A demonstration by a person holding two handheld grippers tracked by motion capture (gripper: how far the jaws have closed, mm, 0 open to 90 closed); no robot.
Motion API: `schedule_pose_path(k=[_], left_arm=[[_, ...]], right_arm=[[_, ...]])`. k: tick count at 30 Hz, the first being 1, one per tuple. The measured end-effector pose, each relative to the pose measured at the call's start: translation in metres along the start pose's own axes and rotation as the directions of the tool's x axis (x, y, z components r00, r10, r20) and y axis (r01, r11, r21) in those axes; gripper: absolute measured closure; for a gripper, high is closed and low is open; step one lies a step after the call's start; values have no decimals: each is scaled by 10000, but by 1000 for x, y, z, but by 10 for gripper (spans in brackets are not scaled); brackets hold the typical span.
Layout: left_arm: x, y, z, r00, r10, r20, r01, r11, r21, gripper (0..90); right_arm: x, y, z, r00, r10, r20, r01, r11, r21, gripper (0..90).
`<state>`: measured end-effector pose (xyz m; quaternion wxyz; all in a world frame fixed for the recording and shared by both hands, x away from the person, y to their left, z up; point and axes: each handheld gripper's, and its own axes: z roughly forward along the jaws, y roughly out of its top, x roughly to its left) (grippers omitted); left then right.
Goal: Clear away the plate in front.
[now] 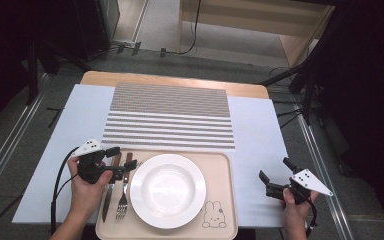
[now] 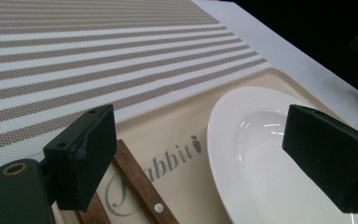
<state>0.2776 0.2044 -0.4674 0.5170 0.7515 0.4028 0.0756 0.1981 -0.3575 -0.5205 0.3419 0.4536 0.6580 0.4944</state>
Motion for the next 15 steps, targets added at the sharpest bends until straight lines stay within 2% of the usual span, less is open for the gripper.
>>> schedule_pose_path(k=[5, 7, 12, 15], left_arm=[[5, 0, -7, 9999, 125, -119, -129, 9994, -329, 62], [8, 0, -9, 9999, 124, -36, -126, 9991, -398, 6], [10, -2, -12, 9994, 327, -137, -335, 9973, -655, 0], [14, -3, -14, 9996, 270, -119, -279, 9966, -779, 0]], right_arm=[[0, 0, 0, 10000, 6, 2, -6, 10000, 17, 0], [0, 0, 0, 10000, 6, 2, -6, 10000, 18, 0], [0, 0, 0, 10000, -12, -3, 12, 10000, 13, 0], [0, 0, 0, 10000, 8, -6, -8, 10000, 16, 0]])
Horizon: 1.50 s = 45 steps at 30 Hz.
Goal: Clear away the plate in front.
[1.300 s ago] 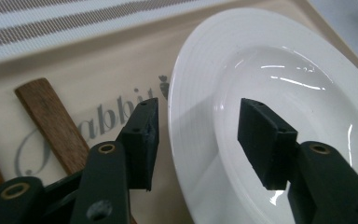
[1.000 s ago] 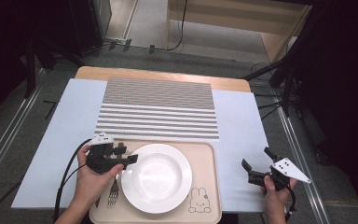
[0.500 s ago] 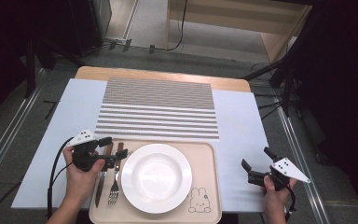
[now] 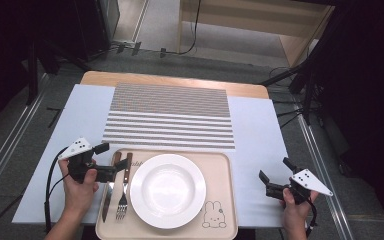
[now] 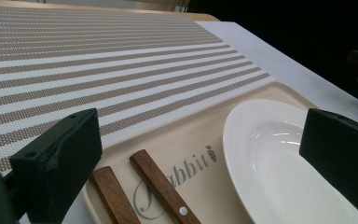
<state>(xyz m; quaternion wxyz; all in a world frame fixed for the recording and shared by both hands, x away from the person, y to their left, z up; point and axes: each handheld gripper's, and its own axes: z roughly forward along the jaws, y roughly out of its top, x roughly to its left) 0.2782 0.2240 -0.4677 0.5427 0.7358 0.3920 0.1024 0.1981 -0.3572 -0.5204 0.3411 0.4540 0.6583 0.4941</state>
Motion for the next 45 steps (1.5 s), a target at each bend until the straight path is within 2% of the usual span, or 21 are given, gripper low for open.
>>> schedule_pose_path(k=[16, 24, 31, 37, 45], left_arm=[[14, -4, -9, 9993, 229, -290, -238, 9993, -282, 0], [24, -6, -18, 9977, 329, -589, -357, 9983, -465, 0], [32, -10, -27, 9948, 463, -910, -504, 9978, -423, 0], [40, -14, -35, 9931, 274, -1137, -327, 9985, -448, 0], [49, -17, -46, 9909, 217, -1331, -291, 9981, -536, 0]], right_arm=[[0, 0, 0, 10000, -33, -16, 32, 10000, -5, 0], [0, 0, 0, 10000, -24, -20, 24, 10000, -7, 0], [0, 0, 0, 10000, -20, -7, 20, 10000, -8, 0], [0, 0, 0, 10000, -12, 0, 12, 10000, -2, 0], [0, 0, 0, 10000, -7, 5, 7, 10000, -7, 0]])
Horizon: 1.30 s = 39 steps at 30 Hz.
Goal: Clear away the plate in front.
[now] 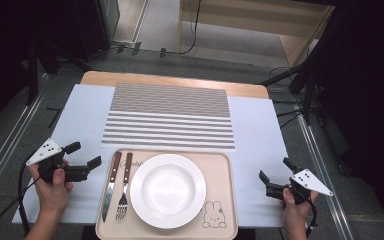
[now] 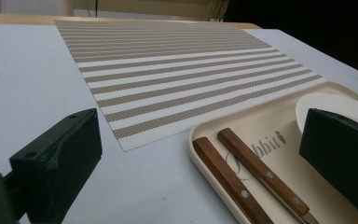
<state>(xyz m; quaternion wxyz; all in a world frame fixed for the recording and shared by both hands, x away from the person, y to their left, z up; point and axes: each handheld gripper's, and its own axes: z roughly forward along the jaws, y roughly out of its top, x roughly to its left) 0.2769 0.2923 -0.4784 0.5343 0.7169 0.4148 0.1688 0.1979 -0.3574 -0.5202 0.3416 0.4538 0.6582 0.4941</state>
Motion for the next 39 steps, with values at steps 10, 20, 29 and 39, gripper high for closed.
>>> schedule_pose_path(k=[10, 20, 29, 39], left_arm=[[10, -5, -12, 9995, -4, -331, 3, 10000, -6, 0], [17, -10, -23, 9981, 154, -604, -148, 9998, 94, 0], [22, -13, -29, 9940, 412, -1013, -393, 9990, 213, 0], [28, -15, -32, 9948, 22, -1018, -20, 10000, 25, 0]], right_arm=[[0, 0, 0, 10000, -16, 18, 15, 10000, 15, 0], [0, 0, 0, 10000, -27, 40, 26, 10000, 23, 0], [0, 0, 0, 10000, -25, 36, 25, 10000, 22, 0], [0, 0, 0, 10000, -5, 20, 5, 10000, 12, 0]])
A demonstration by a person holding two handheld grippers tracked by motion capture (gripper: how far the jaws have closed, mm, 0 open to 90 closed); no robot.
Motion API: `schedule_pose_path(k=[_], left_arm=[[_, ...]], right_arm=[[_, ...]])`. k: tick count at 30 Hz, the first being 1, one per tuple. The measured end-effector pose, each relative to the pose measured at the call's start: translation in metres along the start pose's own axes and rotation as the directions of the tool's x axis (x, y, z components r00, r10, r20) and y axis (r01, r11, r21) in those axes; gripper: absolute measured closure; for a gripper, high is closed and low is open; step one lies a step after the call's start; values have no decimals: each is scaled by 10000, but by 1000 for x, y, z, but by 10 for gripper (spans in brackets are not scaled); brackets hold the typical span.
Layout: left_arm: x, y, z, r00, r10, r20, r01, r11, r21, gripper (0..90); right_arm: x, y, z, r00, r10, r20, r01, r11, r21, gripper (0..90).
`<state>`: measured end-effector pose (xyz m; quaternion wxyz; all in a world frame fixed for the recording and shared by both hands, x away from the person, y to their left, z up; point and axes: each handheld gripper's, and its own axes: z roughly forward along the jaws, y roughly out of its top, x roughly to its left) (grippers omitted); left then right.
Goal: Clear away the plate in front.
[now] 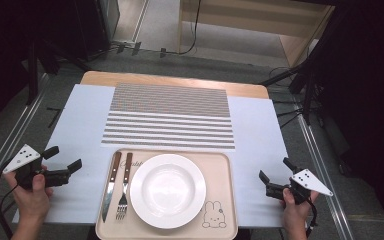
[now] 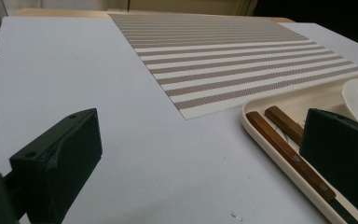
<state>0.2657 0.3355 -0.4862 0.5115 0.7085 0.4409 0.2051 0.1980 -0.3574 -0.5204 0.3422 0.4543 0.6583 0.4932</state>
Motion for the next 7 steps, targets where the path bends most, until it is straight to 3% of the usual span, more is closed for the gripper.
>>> schedule_pose_path(k=[7], left_arm=[[-2, 0, 2, 10000, 63, -14, -63, 9999, 107, 0]], right_arm=[[0, 0, 0, 10000, 41, 20, -41, 10000, -7, 0]])
